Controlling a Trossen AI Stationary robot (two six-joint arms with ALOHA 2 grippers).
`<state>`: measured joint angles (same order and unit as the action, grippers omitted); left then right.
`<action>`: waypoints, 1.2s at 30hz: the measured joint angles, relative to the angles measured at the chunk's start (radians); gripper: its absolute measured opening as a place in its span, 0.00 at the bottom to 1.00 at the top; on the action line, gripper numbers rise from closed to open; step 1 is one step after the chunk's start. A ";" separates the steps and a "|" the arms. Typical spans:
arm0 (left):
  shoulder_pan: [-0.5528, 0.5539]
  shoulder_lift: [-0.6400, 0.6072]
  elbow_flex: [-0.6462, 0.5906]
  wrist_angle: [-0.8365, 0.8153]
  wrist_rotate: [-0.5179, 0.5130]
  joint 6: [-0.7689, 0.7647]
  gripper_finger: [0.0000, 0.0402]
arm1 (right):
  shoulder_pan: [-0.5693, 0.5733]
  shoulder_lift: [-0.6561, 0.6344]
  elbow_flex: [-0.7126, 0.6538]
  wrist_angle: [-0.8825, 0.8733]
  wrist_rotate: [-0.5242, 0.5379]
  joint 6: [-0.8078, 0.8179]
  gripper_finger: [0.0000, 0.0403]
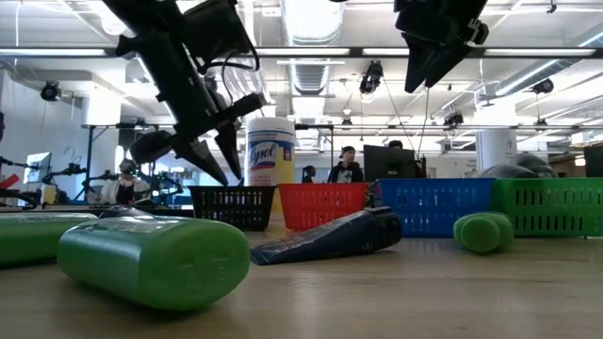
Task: Pick & Place Travel size toiletries
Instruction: Put the green shampoo into the blue bin
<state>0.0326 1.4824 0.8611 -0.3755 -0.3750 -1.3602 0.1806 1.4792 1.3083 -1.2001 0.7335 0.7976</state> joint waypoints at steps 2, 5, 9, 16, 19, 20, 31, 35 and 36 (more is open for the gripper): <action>-0.002 -0.006 0.005 -0.001 0.002 0.013 0.28 | 0.000 0.000 0.000 0.000 -0.007 -0.015 0.82; -0.002 -0.024 0.005 -0.001 0.023 0.057 0.30 | 0.000 0.000 0.000 0.000 -0.035 -0.044 0.80; -0.023 -0.053 0.013 0.027 0.051 0.237 0.30 | 0.000 0.000 0.000 0.001 -0.081 -0.081 0.78; -0.145 -0.076 0.053 0.035 0.332 0.818 0.30 | 0.008 0.000 -0.007 0.053 -0.240 -0.250 0.79; -0.224 -0.076 0.050 0.033 0.432 0.895 0.30 | 0.024 0.000 -0.014 0.126 -0.283 -0.325 0.80; -0.255 -0.076 0.048 0.032 0.450 0.912 0.30 | 0.029 0.000 -0.016 0.154 -0.301 -0.347 0.80; -0.454 -0.074 -0.013 -0.097 0.406 0.739 0.38 | 0.104 0.078 -0.018 0.351 -0.506 -0.336 0.88; -0.481 -0.073 -0.015 -0.096 0.398 0.650 0.46 | 0.150 0.128 -0.018 0.340 -0.511 -0.342 0.90; -0.486 -0.073 -0.015 -0.096 0.398 0.630 0.47 | 0.161 0.140 -0.015 0.336 -0.516 -0.343 0.91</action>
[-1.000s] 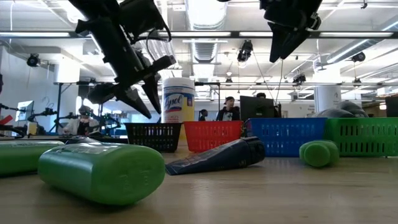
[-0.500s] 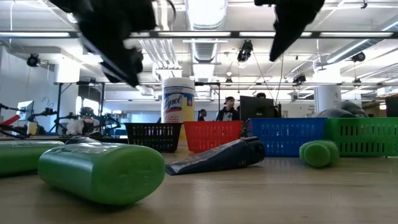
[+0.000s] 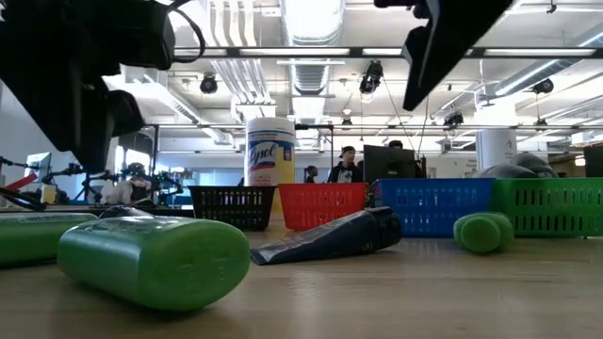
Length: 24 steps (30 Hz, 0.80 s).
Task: Pick & Place Travel size toiletries
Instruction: Put the green shampoo into the blue bin
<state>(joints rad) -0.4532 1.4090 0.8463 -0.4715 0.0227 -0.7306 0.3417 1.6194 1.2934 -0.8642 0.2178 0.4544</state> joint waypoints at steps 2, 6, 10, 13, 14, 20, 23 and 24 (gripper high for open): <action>-0.012 0.000 0.000 -0.004 0.000 -0.024 0.51 | 0.025 0.020 0.009 0.003 -0.024 -0.019 0.91; -0.035 0.000 -0.001 -0.033 0.002 -0.031 0.54 | 0.087 0.044 0.010 -0.001 -0.041 -0.178 0.89; -0.041 0.000 -0.001 -0.036 0.002 -0.030 0.54 | 0.126 0.066 0.010 -0.008 -0.042 -0.317 0.87; -0.041 0.000 -0.001 -0.035 -0.003 -0.028 0.54 | 0.139 0.089 0.010 -0.008 -0.093 -0.408 0.86; -0.041 0.000 -0.001 -0.034 -0.007 -0.028 0.54 | 0.143 0.099 0.010 -0.011 -0.115 -0.448 0.85; -0.041 0.000 -0.001 -0.012 -0.026 -0.033 0.54 | 0.145 0.184 0.010 0.008 -0.150 -0.634 0.83; -0.041 0.000 -0.001 0.000 -0.029 -0.051 0.54 | 0.142 0.231 0.010 0.004 -0.137 -0.693 0.81; -0.041 0.000 -0.001 0.006 -0.033 -0.058 0.54 | 0.142 0.244 0.010 0.004 -0.128 -0.704 0.81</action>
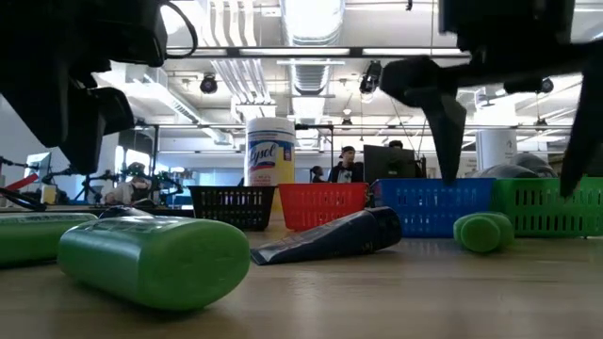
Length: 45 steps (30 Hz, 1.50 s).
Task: Pick & Place Travel size toiletries
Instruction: Put the green shampoo into the blue bin
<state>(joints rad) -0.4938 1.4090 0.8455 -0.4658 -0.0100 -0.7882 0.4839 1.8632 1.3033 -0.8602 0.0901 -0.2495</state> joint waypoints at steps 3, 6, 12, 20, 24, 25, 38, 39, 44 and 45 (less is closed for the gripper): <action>0.000 0.000 0.000 0.007 -0.017 -0.025 0.54 | 0.000 0.027 0.000 -0.001 0.015 -0.038 0.81; 0.000 0.000 0.000 0.015 -0.027 -0.030 0.54 | -0.003 0.046 0.000 -0.002 0.015 -0.068 0.80; 0.006 0.000 0.000 0.032 -0.106 0.015 0.54 | -0.011 0.069 -0.001 0.004 0.018 -0.055 0.79; 0.030 0.000 0.000 0.043 -0.151 -0.019 0.54 | -0.011 0.072 -0.002 0.042 0.015 -0.009 0.75; 0.030 0.000 0.000 0.045 -0.150 -0.026 0.54 | -0.011 0.072 -0.002 0.041 0.014 -0.010 0.74; 0.030 0.000 0.000 0.045 -0.150 -0.026 0.54 | -0.011 0.072 -0.002 0.041 0.014 -0.009 0.74; 0.031 0.000 0.000 0.048 -0.194 -0.058 0.54 | -0.021 0.071 -0.003 0.037 0.002 -0.047 0.82; 0.031 0.000 0.000 0.048 -0.194 -0.063 0.54 | -0.021 0.071 -0.003 0.037 0.003 -0.043 0.82; 0.030 -0.001 0.000 0.060 -0.194 -0.071 0.54 | -0.021 0.071 -0.003 0.038 -0.015 -0.048 0.83; 0.031 -0.001 0.000 0.063 -0.194 -0.071 0.54 | -0.023 0.071 -0.003 0.038 -0.016 -0.052 0.83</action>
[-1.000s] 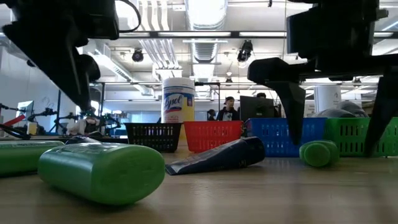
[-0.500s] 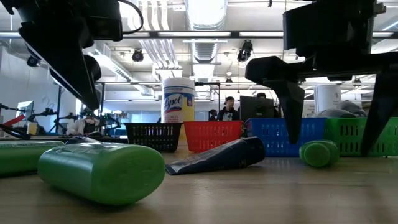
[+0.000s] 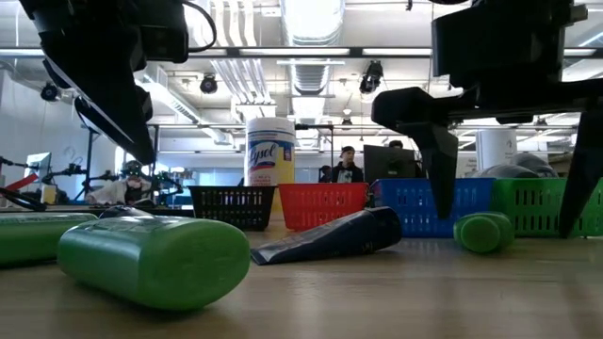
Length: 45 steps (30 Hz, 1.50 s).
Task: Pick & Place Travel size toiletries
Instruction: Put the green shampoo into the blue bin
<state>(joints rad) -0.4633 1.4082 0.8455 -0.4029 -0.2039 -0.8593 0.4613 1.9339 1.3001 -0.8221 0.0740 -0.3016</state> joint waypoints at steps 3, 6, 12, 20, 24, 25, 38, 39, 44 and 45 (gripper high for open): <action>0.000 0.000 0.000 0.011 0.000 0.000 0.54 | -0.015 0.000 -0.006 0.014 -0.023 -0.020 0.82; 0.000 0.000 0.000 0.013 0.000 0.000 0.54 | -0.044 0.019 -0.013 0.020 -0.046 -0.021 0.80; 0.000 -0.001 0.000 0.032 -0.003 -0.001 0.54 | -0.093 0.030 -0.013 0.017 -0.071 -0.047 0.74; 0.000 -0.001 0.000 0.030 -0.006 -0.001 0.54 | -0.103 0.030 -0.019 0.022 -0.086 -0.047 0.68; 0.000 -0.001 0.000 0.030 -0.006 -0.001 0.54 | -0.102 0.030 -0.031 0.029 -0.111 -0.046 0.63; 0.000 -0.001 0.000 0.029 -0.006 -0.001 0.54 | -0.101 0.030 -0.033 0.029 -0.113 -0.046 0.61; 0.001 -0.001 0.000 0.048 -0.006 -0.001 0.54 | -0.099 0.030 -0.032 0.033 -0.112 0.062 0.44; 0.001 -0.001 0.000 0.048 -0.006 -0.001 0.54 | -0.099 0.030 -0.031 0.037 -0.112 0.063 0.43; 0.001 -0.001 0.000 0.048 -0.005 -0.001 0.54 | -0.099 0.031 -0.029 0.061 -0.108 0.066 0.41; 0.001 -0.001 0.000 0.048 -0.005 -0.001 0.54 | -0.099 0.031 -0.029 0.061 -0.108 0.074 0.41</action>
<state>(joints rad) -0.4625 1.4075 0.8455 -0.3550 -0.2092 -0.8602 0.3622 1.9648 1.2713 -0.7607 -0.0338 -0.2278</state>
